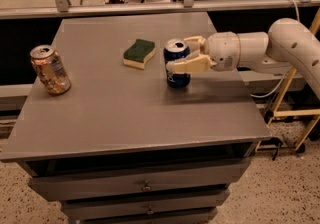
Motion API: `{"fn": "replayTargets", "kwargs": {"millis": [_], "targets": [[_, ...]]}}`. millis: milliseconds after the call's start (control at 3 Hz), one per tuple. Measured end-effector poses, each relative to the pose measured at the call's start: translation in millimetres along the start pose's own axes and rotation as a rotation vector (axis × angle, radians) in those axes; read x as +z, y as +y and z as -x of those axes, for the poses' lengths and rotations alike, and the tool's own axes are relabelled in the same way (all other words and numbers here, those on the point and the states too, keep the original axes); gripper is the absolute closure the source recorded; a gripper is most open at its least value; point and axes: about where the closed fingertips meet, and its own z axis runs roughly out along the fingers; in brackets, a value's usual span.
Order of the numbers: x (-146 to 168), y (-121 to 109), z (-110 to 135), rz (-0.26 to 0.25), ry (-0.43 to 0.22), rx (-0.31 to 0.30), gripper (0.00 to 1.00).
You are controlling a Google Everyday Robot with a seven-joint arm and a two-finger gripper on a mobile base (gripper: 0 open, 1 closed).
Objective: Place pepsi can upright
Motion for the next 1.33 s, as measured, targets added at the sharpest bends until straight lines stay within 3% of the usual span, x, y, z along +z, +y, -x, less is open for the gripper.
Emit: {"fn": "replayTargets", "kwargs": {"millis": [333, 667, 1333], "targets": [[-5.7, -2.4, -9.5, -0.009, -0.009, 0.014, 0.04], [-13.8, -5.4, -11.3, -0.023, -0.023, 0.013, 0.0], [-47.7, -8.8, 1.5, -0.089, 0.058, -0.041, 0.0]]}}
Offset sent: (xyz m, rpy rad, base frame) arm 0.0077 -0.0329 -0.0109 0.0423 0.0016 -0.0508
